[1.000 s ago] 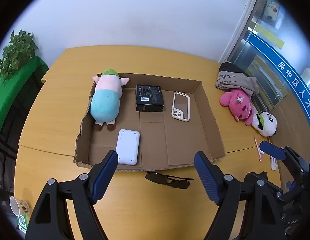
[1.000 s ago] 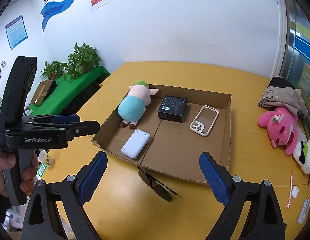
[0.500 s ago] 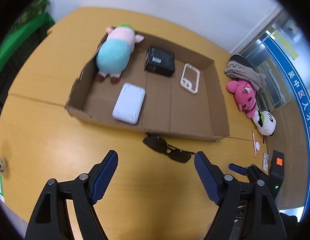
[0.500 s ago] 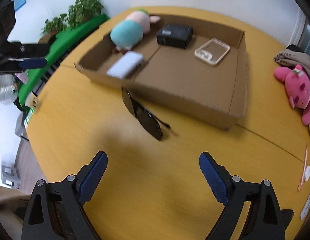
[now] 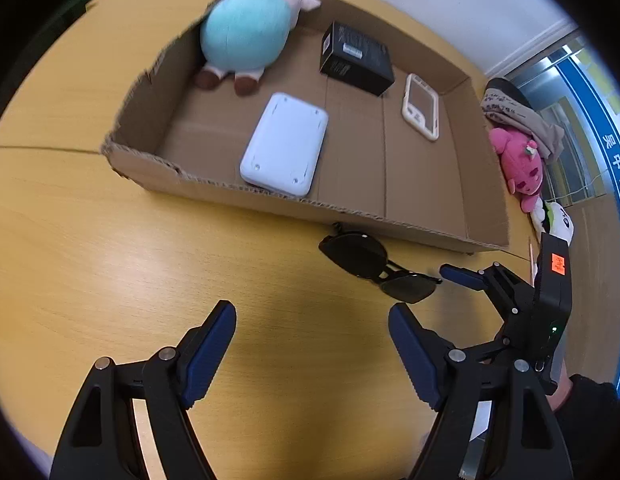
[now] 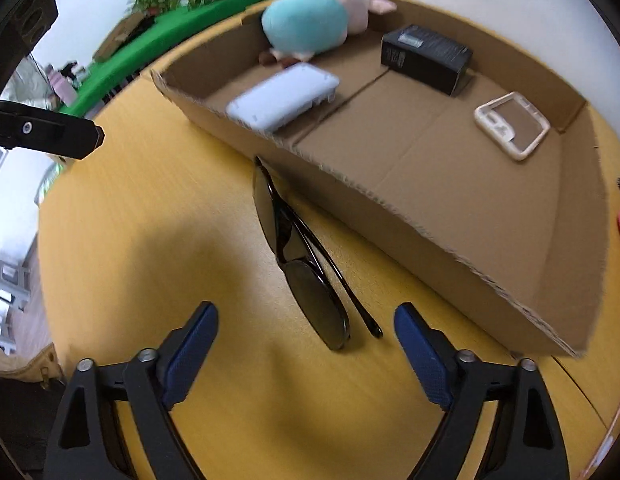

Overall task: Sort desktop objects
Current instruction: 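Move both tools down to the black sunglasses beside the box, then close both grippers on the black sunglasses and lift them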

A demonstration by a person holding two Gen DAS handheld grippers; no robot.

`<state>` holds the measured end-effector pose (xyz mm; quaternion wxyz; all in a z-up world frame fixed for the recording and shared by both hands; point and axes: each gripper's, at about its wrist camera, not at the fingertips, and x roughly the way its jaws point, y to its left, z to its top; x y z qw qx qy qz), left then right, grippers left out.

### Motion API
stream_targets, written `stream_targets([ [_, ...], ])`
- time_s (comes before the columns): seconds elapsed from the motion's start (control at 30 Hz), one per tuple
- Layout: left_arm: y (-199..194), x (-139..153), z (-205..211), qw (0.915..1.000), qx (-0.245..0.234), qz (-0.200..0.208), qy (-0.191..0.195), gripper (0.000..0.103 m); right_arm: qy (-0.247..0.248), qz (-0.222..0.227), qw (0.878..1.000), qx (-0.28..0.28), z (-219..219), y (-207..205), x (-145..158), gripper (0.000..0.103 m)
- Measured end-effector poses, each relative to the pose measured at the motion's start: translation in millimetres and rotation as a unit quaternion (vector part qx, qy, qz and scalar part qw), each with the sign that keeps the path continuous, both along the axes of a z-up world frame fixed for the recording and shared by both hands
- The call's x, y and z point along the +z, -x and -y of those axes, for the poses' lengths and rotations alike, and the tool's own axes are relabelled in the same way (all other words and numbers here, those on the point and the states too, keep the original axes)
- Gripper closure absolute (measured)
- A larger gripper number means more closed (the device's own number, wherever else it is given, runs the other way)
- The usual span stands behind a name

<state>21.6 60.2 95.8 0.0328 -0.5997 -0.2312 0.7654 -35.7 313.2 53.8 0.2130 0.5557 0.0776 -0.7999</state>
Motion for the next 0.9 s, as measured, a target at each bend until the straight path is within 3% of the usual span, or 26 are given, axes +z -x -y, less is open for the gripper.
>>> stream_targets([
  [0.07, 3.7, -13.9, -2.0, 0.9999, -0.004, 0.012, -0.006, 0.024, -0.003, 0.018, 1.0, 0.003, 2.7, 4.6, -12.9, 0.019],
  [0.2, 9.8, -36.6, -6.7, 0.9989, -0.006, 0.037, -0.027, 0.024, -0.01, 0.041, 0.999, 0.005, 9.0, 8.2, -29.1, 0.039],
  [0.37, 19.2, -49.2, -10.7, 0.9976, -0.002, 0.053, -0.044, 0.024, -0.006, 0.027, 1.0, -0.004, 13.0, 9.1, -30.8, 0.054],
  [0.43, 23.2, -52.7, -14.8, 0.9971, -0.004, 0.057, -0.05, 0.024, -0.001, 0.028, 0.999, -0.02, 12.5, 7.6, -31.7, 0.067],
  [0.6, 32.3, -60.7, -30.6, 0.9954, -0.007, 0.07, -0.065, 0.024, -0.01, 0.023, 0.999, -0.038, 23.8, -14.1, -34.5, 0.077],
  [0.77, 42.5, -68.6, -53.1, 0.9943, -0.016, 0.08, -0.07, 0.025, -0.019, 0.016, 0.999, -0.042, 38.0, -39.5, -37.0, 0.078],
  [0.83, 44.9, -73.7, -61.4, 0.9933, -0.021, 0.088, -0.072, 0.03, -0.018, 0.016, 0.999, -0.043, 42.3, -48.2, -38.2, 0.078],
  [0.87, 44.9, -75.0, -65.0, 0.9931, -0.024, 0.089, -0.072, 0.047, -0.018, 0.016, 0.999, -0.043, 44.1, -51.6, -38.7, 0.078],
  [0.9, 44.4, -76.0, -69.4, 0.9934, -0.03, 0.094, -0.058, 0.07, -0.019, 0.016, 0.999, -0.044, 45.0, -53.9, -39.0, 0.078],
])
